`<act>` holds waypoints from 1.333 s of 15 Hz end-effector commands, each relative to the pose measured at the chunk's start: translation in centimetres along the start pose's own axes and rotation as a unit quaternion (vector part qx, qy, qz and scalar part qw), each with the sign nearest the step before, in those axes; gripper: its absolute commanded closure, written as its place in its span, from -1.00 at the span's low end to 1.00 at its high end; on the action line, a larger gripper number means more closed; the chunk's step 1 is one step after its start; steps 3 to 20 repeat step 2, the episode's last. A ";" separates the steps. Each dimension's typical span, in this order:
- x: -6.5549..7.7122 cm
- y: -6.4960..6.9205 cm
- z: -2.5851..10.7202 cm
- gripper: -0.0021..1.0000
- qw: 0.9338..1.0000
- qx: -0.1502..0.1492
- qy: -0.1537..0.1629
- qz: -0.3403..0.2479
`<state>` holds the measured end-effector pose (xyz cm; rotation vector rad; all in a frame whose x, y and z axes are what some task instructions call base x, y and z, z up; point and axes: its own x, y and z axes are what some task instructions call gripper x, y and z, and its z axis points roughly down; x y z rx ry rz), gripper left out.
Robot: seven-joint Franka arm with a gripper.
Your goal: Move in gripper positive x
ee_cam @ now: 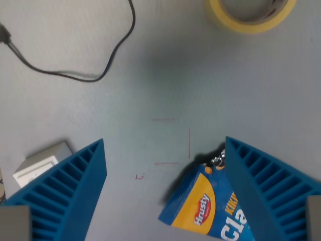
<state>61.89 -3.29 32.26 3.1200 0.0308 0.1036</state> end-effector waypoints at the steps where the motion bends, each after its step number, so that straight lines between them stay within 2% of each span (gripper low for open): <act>1: 2.1 -0.1 -0.3 -1.00 0.999 0.008 -0.033 0.004; 2: 2.6 0.0 -0.2 -1.00 0.999 0.008 -0.033 0.004; 20: 2.6 0.0 -0.2 -1.00 0.999 0.008 -0.033 0.004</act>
